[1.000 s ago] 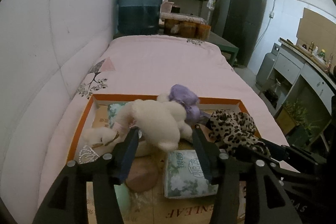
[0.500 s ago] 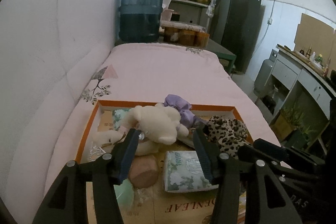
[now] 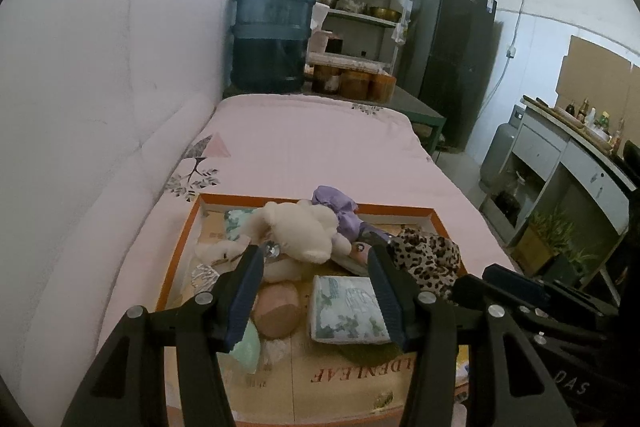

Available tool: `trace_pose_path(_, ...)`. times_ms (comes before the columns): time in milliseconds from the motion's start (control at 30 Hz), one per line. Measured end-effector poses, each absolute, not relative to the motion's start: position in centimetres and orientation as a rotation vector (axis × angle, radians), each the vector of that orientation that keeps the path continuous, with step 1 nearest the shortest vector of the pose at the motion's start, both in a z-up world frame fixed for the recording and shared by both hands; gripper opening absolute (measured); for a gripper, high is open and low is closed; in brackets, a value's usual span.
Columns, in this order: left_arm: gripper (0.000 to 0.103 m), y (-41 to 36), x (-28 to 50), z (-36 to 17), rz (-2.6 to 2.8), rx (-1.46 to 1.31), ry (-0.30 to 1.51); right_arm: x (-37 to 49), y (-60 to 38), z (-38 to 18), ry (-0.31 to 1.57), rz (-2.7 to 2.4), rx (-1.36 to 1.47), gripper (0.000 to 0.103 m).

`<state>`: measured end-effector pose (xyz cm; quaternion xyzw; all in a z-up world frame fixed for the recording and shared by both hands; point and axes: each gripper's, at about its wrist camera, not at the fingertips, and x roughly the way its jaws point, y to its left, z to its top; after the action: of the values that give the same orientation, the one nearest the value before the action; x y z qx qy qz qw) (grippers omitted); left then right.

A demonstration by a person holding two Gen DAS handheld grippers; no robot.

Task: Organize soft objects
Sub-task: 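Lower the bunny and scarf into the tray and open both tools, then withdraw both open tools up and away from the tray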

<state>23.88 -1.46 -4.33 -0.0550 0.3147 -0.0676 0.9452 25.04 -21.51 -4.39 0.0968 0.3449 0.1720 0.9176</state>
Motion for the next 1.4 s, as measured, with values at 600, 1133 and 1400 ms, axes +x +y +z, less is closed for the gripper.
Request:
trace_pose_path(600, 0.054, -0.8, 19.3, -2.0, -0.139, -0.117, 0.592, 20.5, -20.6, -1.9, 0.670, 0.349, 0.174, 0.048)
trace_pose_path(1133, 0.054, 0.1, 15.4, -0.8, -0.138, -0.121, 0.566, 16.6, -19.7, 0.0, 0.645, 0.339, 0.150, 0.048)
trace_pose_path(1400, 0.054, 0.5, 13.9, -0.5, -0.132, -0.120, 0.559, 14.5, -19.1, 0.5, 0.640, 0.334, 0.142, 0.048)
